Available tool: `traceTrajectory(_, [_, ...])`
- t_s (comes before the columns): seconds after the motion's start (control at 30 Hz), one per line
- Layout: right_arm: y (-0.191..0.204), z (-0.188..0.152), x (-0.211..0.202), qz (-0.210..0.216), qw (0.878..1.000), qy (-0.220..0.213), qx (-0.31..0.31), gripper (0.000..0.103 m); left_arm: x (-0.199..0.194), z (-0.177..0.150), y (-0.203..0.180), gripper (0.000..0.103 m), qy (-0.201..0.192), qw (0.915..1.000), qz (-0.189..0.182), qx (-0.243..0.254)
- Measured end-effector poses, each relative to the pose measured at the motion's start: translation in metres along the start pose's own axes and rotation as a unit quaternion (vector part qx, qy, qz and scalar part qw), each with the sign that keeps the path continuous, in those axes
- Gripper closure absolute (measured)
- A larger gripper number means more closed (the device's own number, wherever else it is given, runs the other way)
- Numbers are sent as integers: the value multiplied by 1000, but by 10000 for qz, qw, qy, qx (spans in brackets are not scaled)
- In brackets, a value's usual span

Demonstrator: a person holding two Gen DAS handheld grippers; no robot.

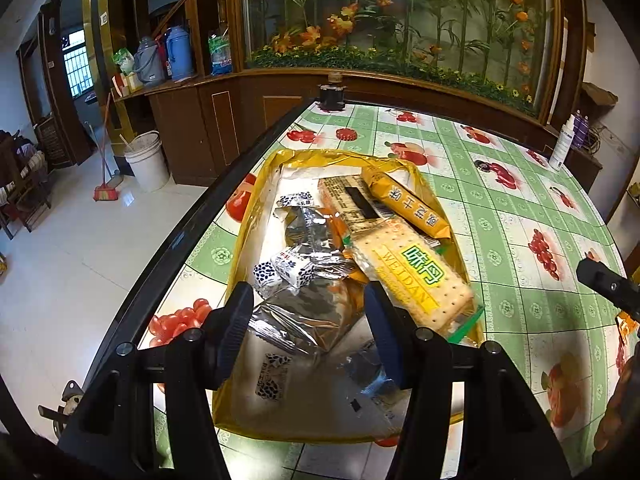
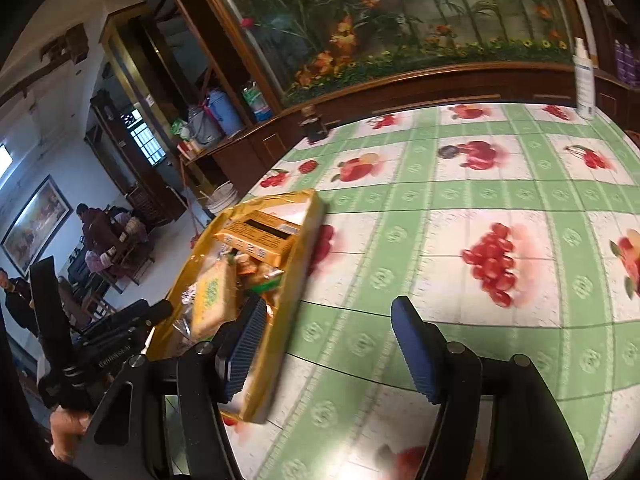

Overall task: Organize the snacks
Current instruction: 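Open both tools to drop the candy and cracker pack into the tray, then withdraw both tools from the tray toward the green and orange packets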

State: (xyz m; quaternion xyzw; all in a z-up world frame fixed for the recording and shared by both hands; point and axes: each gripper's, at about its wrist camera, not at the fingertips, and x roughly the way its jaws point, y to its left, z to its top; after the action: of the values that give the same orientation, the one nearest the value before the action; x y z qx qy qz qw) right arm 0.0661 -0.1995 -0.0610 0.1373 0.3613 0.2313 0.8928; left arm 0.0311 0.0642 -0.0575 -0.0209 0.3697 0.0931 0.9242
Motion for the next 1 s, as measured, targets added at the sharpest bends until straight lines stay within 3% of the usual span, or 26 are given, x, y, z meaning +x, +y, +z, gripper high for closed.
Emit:
traceTrajectory(0.57, [-65, -32, -68, -666, 9969, -263, 335, 34, -19, 4, -47, 44, -142, 9991, -242, 313])
traceTrajectory(0.67, [-79, -40, -84, -855, 9948, -330, 434, 29, -20, 4, -61, 44, -149, 9984, -326, 429])
traceTrajectory(1.0, [-127, -61, -131, -1344, 9863, -498, 816, 28, -25, 4, -104, 42, -170, 9956, -565, 732])
